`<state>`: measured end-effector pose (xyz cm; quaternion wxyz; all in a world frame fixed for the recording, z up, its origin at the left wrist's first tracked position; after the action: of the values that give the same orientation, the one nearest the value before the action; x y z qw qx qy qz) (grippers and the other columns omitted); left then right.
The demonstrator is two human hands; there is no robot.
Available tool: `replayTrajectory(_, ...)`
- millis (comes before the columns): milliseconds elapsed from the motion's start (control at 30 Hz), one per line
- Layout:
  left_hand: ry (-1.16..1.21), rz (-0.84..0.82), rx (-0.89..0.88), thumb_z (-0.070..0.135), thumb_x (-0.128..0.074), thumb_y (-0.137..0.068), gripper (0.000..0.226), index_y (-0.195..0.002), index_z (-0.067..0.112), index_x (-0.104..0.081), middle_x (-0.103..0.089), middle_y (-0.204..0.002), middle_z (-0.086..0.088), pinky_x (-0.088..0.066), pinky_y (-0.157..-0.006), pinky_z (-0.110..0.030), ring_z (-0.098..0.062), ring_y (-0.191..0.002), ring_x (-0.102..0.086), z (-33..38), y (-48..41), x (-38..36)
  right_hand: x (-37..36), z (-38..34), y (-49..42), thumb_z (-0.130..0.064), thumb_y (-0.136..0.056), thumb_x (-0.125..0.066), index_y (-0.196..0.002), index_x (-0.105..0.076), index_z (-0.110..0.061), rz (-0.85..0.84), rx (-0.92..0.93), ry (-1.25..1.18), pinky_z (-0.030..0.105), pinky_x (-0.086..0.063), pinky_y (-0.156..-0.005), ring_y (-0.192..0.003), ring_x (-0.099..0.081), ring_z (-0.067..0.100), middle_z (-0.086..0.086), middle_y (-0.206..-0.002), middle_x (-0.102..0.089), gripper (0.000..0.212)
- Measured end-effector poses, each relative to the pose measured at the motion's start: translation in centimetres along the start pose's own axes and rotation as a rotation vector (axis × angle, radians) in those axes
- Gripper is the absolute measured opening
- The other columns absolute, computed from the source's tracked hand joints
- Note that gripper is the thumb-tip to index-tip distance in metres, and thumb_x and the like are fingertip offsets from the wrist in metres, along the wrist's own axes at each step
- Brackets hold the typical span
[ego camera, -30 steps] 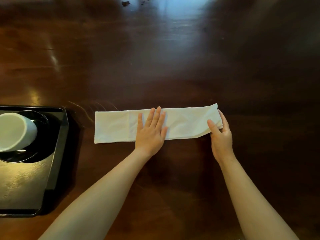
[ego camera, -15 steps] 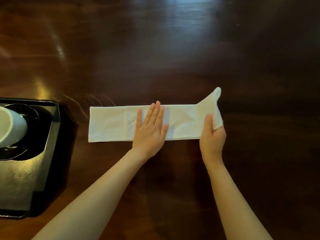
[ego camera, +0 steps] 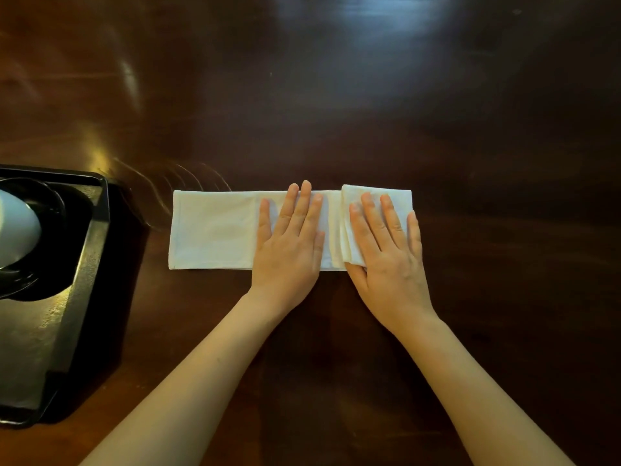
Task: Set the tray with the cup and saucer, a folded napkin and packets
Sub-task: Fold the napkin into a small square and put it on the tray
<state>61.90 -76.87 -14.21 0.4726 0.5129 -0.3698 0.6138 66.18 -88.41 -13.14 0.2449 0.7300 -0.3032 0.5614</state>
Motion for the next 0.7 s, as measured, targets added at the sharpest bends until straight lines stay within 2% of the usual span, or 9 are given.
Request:
replayTrajectory(167, -0.012, 0.004, -0.004, 0.037, -0.011, -0.098, 0.055, -0.147, 0.012, -0.016, -0.015, -0.156, -0.007, -0.005, -0.116, -0.05, -0.023, -0.145, -0.008, 0.1, 0.0, 0.0, 0.2, -0.2, 0.2, -0.037, -0.093, -0.03, -0.146, -0.023, -0.014, 0.011, 0.05, 0.02, 0.054, -0.009, -0.115, -0.143, -0.014, 0.027, 0.009, -0.154, -0.026, 0.058)
replayTrajectory(333, -0.022, 0.014, -0.007, 0.035, -0.015, -0.098, 0.053, -0.147, 0.013, -0.016, -0.015, -0.156, -0.008, -0.004, -0.116, -0.049, -0.022, -0.145, -0.008, 0.1, 0.0, 0.0, -0.2, -0.5, 0.5, -0.037, -0.094, -0.031, -0.146, -0.025, -0.015, -0.005, 0.095, 0.054, 0.054, -0.01, -0.114, -0.143, -0.016, 0.028, 0.008, -0.153, -0.026, 0.057)
replayTrajectory(433, -0.018, -0.001, -0.005, 0.036, -0.013, -0.098, 0.054, -0.147, 0.013, -0.015, -0.014, -0.156, -0.007, -0.004, -0.116, -0.05, -0.022, -0.145, -0.007, 0.0, 0.0, -0.1, -0.6, -0.7, 0.5, -0.047, -0.095, -0.025, -0.147, -0.023, -0.015, -0.063, 0.099, 0.083, 0.054, -0.009, -0.114, -0.144, -0.015, 0.029, 0.008, -0.155, -0.023, 0.06)
replayTrajectory(567, -0.002, -0.009, -0.002, 0.04, -0.003, -0.097, 0.057, -0.147, 0.014, -0.012, -0.012, -0.157, -0.007, -0.001, -0.116, -0.048, -0.021, -0.145, -0.005, 0.1, 0.0, 0.2, -0.7, -0.8, 0.4, -0.063, -0.092, -0.008, -0.148, -0.016, -0.016, -0.134, 0.077, 0.038, 0.051, 0.002, -0.115, -0.145, -0.006, 0.025, 0.005, -0.157, -0.013, 0.074)
replayTrajectory(700, 0.112, 0.009, -0.041, 0.043, -0.007, -0.098, 0.056, -0.147, 0.017, -0.016, -0.012, -0.156, -0.003, 0.008, -0.116, -0.039, -0.015, -0.144, 0.0, 0.9, 0.2, 0.9, -0.7, -0.9, 0.4, -0.065, -0.09, -0.013, -0.149, -0.01, -0.017, -0.168, 0.071, 0.052, 0.051, 0.004, -0.115, -0.145, 0.001, 0.023, 0.003, -0.157, -0.004, 0.077)
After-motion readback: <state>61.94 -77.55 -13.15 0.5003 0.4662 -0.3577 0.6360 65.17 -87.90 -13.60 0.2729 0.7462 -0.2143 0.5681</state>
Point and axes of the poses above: each hand's wrist, its own y-axis away from the middle knuckle, its own x-axis out of the back of the hand, z = x × y, the point moved 8 cm from there along -y, towards the middle knuckle
